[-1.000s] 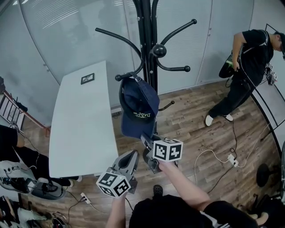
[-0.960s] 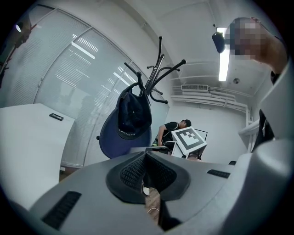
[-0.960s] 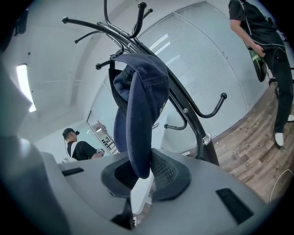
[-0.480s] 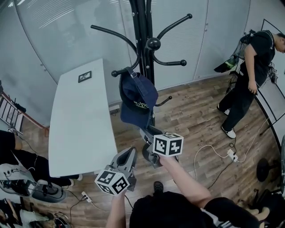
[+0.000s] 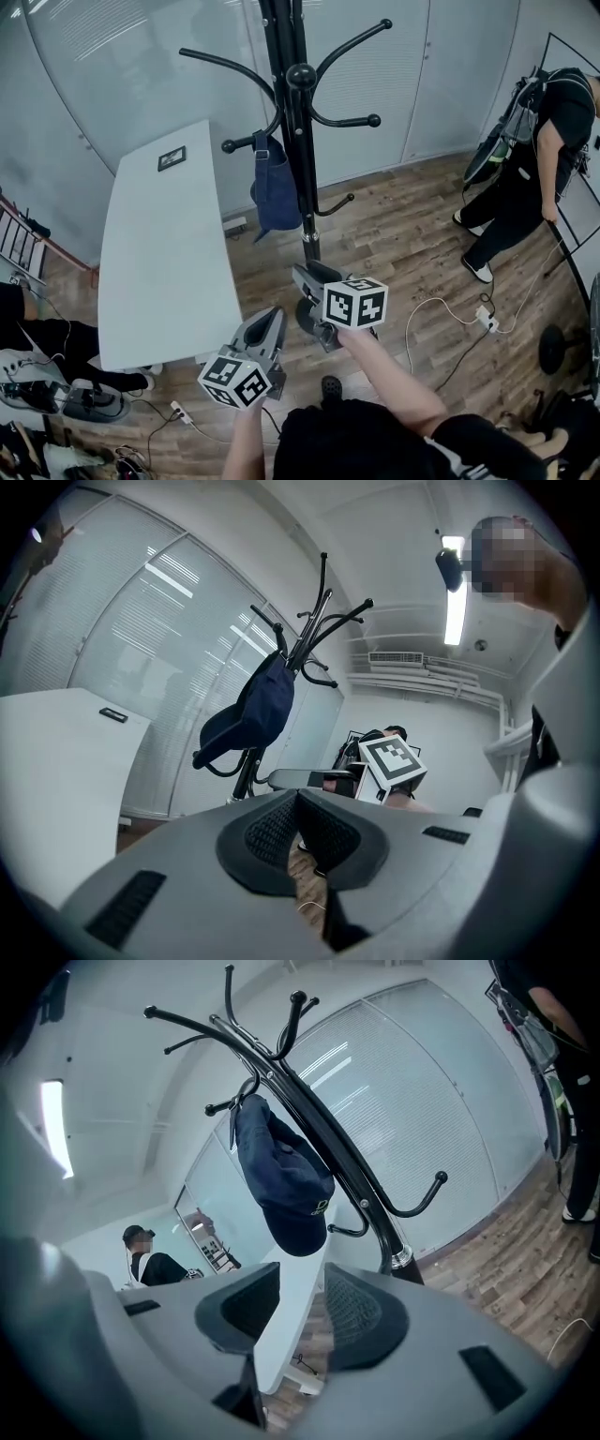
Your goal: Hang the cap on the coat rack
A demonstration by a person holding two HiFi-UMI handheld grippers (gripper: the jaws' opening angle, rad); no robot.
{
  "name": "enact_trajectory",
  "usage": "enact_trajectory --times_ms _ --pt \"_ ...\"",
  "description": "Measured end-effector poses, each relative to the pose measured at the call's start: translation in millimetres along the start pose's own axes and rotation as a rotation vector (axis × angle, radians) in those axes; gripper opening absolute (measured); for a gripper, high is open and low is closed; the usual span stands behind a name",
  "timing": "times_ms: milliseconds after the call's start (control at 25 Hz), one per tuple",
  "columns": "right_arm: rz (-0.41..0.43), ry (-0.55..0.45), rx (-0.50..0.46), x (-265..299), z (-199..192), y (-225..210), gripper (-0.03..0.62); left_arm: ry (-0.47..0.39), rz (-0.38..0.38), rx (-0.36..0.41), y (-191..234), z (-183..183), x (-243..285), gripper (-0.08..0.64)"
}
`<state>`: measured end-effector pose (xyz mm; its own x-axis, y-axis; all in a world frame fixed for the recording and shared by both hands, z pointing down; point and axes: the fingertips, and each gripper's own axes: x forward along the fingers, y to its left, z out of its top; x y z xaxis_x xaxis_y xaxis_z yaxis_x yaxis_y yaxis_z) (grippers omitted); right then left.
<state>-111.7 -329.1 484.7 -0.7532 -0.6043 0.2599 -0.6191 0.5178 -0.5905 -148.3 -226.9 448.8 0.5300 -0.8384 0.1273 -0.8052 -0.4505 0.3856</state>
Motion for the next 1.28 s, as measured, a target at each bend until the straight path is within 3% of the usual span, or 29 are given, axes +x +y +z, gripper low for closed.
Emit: enact_trajectory --times_ms 280,520,680,1280 --pt "-0.053 -0.070 -0.109 -23.0 13.8 -6.1 0.146 0.006 0.024 -0.011 3.9 -9.8 -2.7 0.014" --pt "-0.108 -0.110 -0.299 -50.2 17.0 12.4 0.137 0.015 0.027 0.026 2.3 -10.1 -12.4 0.015" --pt "-0.146 -0.146 -0.389 -71.4 16.2 28.1 0.077 0.021 -0.006 0.038 -6.1 -8.9 -27.5 0.014" --pt "-0.223 -0.127 -0.522 -132.9 -59.4 96.0 0.043 0.026 -0.079 -0.009 -18.8 -30.9 -109.7 0.015"
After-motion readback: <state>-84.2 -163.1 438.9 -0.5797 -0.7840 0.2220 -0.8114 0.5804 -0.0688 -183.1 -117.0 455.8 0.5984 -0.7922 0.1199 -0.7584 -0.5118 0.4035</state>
